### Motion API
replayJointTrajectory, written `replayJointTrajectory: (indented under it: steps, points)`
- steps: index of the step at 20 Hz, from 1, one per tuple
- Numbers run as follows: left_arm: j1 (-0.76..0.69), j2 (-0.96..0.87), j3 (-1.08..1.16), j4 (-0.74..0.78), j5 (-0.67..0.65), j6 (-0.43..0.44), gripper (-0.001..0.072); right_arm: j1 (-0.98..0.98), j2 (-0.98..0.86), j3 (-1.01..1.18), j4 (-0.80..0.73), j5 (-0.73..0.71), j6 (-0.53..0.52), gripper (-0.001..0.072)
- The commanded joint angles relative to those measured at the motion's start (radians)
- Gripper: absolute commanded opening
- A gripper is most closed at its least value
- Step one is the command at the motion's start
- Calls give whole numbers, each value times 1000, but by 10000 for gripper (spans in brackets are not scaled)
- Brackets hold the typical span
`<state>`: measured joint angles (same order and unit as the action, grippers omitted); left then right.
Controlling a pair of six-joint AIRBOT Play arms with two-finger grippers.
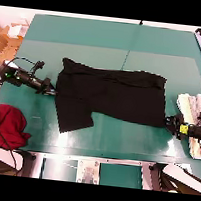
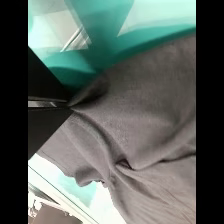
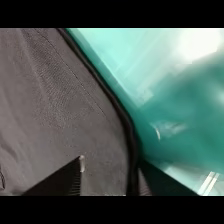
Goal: Fold the shirts.
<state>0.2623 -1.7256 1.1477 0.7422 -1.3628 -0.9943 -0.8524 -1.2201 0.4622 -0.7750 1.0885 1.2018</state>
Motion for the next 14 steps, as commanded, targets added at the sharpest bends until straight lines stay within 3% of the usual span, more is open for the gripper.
replayJointTrajectory:
  steps: [1, 2, 3, 4, 6, 8, 10, 12, 14]
  points:
    - [1, 0, 1, -18, 9, 0, 26, 72, -8, -9, 17, -51, -6, 374]
    - [1, 0, 1, -18, 9, 0, 26, 84, -9, -9, 35, -68, -7, 279]
    - [1, 0, 1, -18, 9, 0, 26, 85, -9, -8, 54, -79, -9, 231]
    - [1, 0, 1, -18, 10, 0, 26, 84, -9, -8, 69, -80, -12, 126]
    - [1, 0, 1, -24, 12, 0, 26, 86, -9, -10, 115, -71, -40, 19]
    - [1, 6, 2, -70, -14, 14, 25, 91, -8, 10, 192, -41, -66, 17]
    - [1, 43, 45, -159, -90, 44, 24, 91, 12, 104, 324, 80, -101, 17]
    - [1, 148, 133, -259, -113, 51, 24, 91, 71, 272, 491, 203, -103, 17]
    - [1, 294, 267, -360, -109, 51, 24, 91, 158, 479, 647, 230, -94, 17]
